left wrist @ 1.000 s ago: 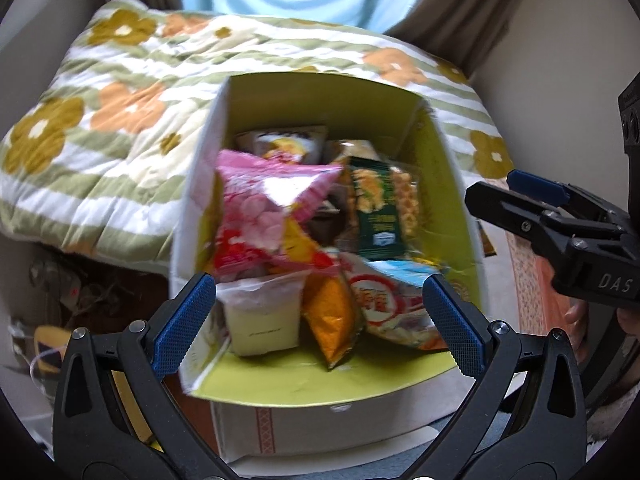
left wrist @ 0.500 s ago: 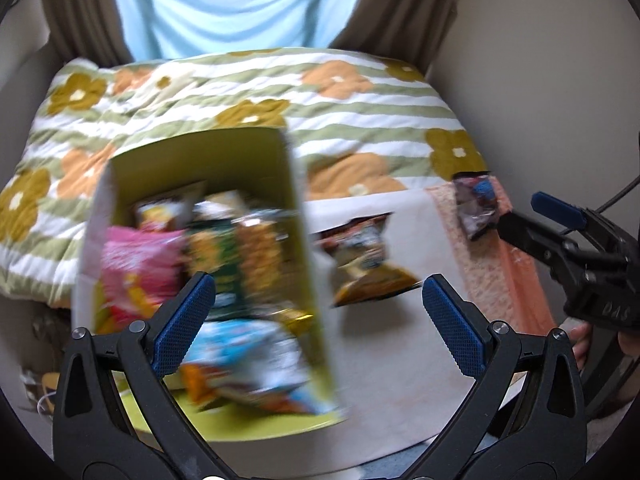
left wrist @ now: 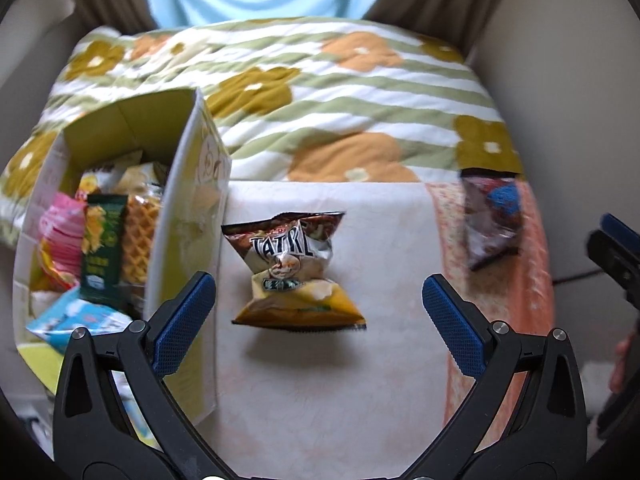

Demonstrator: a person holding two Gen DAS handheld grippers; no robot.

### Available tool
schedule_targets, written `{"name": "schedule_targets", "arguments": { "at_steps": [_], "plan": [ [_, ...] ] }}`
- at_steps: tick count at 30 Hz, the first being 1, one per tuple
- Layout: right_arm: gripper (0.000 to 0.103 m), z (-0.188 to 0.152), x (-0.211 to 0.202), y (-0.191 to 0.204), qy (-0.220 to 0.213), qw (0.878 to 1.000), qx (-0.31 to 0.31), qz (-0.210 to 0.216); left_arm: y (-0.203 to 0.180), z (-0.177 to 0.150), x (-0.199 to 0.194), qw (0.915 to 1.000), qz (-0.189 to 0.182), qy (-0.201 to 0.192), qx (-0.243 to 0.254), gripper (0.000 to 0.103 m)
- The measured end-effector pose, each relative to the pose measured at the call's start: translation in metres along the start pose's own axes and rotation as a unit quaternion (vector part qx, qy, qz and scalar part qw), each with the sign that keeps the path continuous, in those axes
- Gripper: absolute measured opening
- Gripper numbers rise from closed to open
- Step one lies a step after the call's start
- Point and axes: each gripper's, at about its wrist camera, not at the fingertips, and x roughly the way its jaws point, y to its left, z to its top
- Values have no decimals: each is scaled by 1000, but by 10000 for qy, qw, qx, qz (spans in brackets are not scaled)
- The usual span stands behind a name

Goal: Organize snacks
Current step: 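Grasp the Tatrl chip bag with the left tool while the right tool grasps the blue Sponge bag, then carry both bags over the yellow box and open both tools to drop them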

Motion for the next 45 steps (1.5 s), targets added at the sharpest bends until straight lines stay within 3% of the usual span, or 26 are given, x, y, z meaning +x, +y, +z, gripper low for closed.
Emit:
{"name": "schedule_targets", "arguments": {
  "at_steps": [10, 16, 21, 27, 30, 32, 37, 40, 45],
  "plan": [
    [103, 3, 79, -48, 428, 9990, -99, -119, -6, 1, 82, 9948, 882, 467, -185, 103],
    [103, 3, 116, -60, 651, 9978, -114, -54, 0, 1, 115, 9901, 1105, 808, -323, 102],
    [103, 1, 133, -65, 795, 9968, -114, 42, 3, -2, 134, 9875, 1096, 1074, -350, 72],
    [103, 1, 146, -72, 891, 9960, -92, 9, 7, -3, 138, 9892, 934, 1067, -383, 64],
    [95, -2, 151, -73, 955, 9954, -96, -19, 8, -4, 135, 9897, 892, 1072, -338, 62],
    [81, -6, 156, -72, 1052, 9942, -226, -63, 8, -4, 135, 9900, 868, 1064, -324, 62],
    [75, -10, 162, -67, 1158, 9925, -377, -122, 5, -5, 132, 9907, 820, 1055, -273, 60],
    [62, -11, 165, -68, 1174, 9923, -366, -161, 2, -3, 131, 9916, 777, 1026, -146, 59],
    [53, -9, 160, -65, 1100, 9932, -343, -190, -5, 1, 124, 9936, 665, 913, -32, 59]
  ]
}}
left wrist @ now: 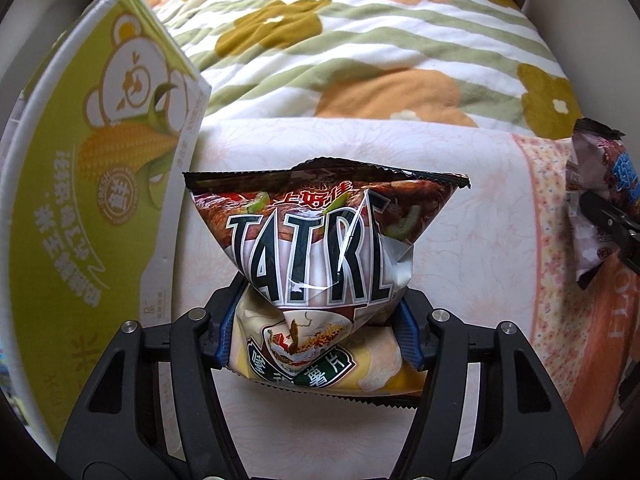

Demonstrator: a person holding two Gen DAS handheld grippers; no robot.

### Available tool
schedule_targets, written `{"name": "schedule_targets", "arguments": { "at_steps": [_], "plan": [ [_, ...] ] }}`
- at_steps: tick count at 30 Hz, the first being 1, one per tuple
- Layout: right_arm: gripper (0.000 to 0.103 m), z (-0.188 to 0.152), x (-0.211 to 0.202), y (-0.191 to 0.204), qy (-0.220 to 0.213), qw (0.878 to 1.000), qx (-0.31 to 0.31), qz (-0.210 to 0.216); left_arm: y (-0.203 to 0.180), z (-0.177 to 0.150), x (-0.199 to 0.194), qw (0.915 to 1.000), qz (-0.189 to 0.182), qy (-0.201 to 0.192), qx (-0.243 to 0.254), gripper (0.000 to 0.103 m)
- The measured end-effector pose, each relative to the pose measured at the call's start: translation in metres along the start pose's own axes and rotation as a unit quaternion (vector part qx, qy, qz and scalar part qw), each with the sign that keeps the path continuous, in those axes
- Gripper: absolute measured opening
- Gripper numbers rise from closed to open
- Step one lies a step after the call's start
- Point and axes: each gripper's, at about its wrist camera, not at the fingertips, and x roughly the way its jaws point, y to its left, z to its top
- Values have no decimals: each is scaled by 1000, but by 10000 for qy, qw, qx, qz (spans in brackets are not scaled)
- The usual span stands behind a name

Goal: Organize snacks
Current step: 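Carry both bags over the yellow box and open both tools to drop them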

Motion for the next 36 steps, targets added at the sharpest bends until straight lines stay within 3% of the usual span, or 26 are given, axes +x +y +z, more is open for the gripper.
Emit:
{"name": "schedule_targets", "arguments": {
  "at_steps": [7, 12, 18, 23, 29, 36],
  "plan": [
    [52, -2, -27, 12, -211, 9997, 2, -86, 2, 3, -44, 9987, -263, -414, 135, 59],
    [52, 4, -66, 34, -481, 9988, -54, 20, 23, 10, -102, 9933, -570, -996, 160, 59],
    [52, 16, -119, 91, -820, 9962, -261, 125, 68, 11, -164, 9850, -770, -1533, 198, 59],
    [52, 26, -148, 164, -1048, 9932, -371, 335, 130, 13, -198, 9794, -793, -1832, 312, 59],
    [52, 40, -153, 250, -1216, 9904, -464, 467, 217, 20, -204, 9781, -789, -1909, 251, 59],
    [52, 56, -129, 325, -1136, 9919, -253, 508, 298, 41, -172, 9840, -882, -1521, 294, 59]
  ]
}}
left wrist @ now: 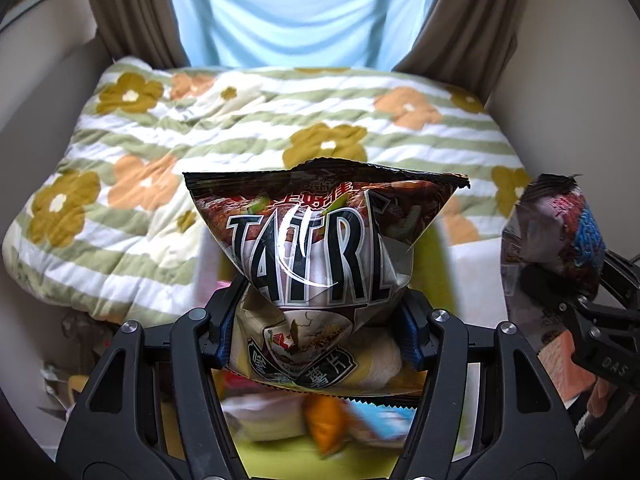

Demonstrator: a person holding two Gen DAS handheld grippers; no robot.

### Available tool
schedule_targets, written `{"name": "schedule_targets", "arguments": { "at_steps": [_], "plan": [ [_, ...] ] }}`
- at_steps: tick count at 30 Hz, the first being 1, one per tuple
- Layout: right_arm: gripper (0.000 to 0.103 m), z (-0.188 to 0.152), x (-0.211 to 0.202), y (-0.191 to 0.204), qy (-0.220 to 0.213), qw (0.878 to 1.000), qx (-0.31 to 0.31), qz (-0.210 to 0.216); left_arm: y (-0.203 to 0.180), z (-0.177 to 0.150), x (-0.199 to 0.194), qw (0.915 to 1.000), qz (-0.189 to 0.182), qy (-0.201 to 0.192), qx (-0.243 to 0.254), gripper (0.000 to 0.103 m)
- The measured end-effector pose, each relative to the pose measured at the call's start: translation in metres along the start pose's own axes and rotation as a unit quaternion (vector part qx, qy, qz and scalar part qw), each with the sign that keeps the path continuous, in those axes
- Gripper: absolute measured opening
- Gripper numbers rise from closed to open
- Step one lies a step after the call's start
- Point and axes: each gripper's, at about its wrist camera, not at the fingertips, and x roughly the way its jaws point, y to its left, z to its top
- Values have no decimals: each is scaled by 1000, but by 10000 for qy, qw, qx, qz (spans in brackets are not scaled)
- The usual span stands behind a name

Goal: Organize snacks
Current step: 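Carry both bags over the yellow box and open both tools to drop them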

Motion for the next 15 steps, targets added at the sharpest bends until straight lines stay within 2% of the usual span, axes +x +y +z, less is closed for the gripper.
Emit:
{"name": "schedule_targets", "arguments": {
  "at_steps": [3, 7, 8, 10, 11, 15],
  "plan": [
    [52, 1, 17, 21, 130, 9998, 123, -105, 20, 8, 22, 9996, -171, 237, -21, 59],
    [52, 2, 33, 31, 293, 9990, 293, -182, 29, 18, 46, 9987, -295, 407, 69, 59],
    [52, 3, 36, 33, 315, 9988, 295, -221, 29, 20, 49, 9987, -309, 408, 81, 63],
    [52, 6, 40, 35, 320, 9986, 319, -262, 29, 20, 51, 9987, -360, 340, 141, 86],
    [52, 8, 43, 35, 331, 9985, 334, -289, 30, 19, 51, 9989, -316, 302, 168, 102],
    [52, 11, 49, 32, 369, 9980, 397, -313, 36, 11, 46, 9993, -187, 225, 213, 103]
  ]
}}
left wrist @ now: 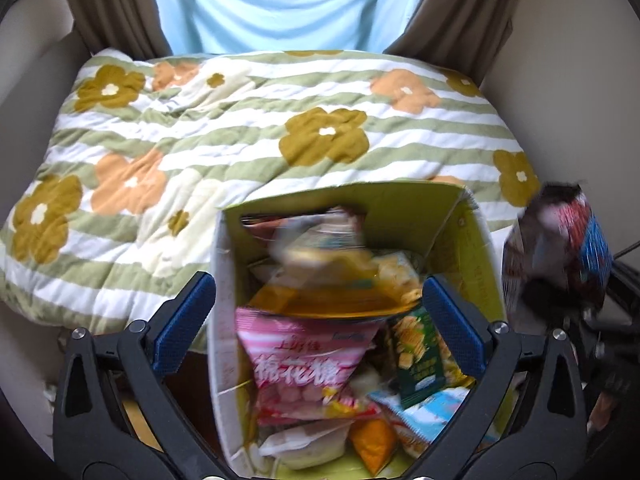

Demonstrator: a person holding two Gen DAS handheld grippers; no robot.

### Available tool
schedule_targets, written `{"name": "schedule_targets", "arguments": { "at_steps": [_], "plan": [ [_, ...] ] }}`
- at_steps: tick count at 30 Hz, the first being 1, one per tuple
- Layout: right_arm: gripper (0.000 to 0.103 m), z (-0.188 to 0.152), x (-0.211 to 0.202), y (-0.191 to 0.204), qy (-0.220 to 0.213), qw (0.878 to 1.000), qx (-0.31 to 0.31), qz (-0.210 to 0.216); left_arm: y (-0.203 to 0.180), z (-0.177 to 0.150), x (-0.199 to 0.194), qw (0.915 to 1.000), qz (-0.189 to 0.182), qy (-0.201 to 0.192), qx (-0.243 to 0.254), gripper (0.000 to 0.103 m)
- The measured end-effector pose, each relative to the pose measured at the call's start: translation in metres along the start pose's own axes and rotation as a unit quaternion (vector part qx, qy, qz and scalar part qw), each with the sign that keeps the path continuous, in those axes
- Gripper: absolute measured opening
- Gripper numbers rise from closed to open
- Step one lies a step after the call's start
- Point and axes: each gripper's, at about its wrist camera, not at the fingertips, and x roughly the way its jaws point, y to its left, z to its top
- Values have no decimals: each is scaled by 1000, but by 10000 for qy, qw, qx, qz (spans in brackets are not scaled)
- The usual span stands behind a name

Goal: Organize snacks
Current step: 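Carry both bags over the yellow box and open both tools to drop them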

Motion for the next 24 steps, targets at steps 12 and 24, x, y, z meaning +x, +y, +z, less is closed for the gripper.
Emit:
{"name": "schedule_targets", "arguments": {
  "at_steps": [12, 24],
  "plan": [
    [53, 13, 20, 16, 148, 9995, -14, 262, 51, -43, -19, 9967, 183, -2, -796, 103],
    [103, -11, -10, 21, -332, 9992, 185, -158, 38, -77, -39, 9975, 134, -66, -685, 103]
  ]
}}
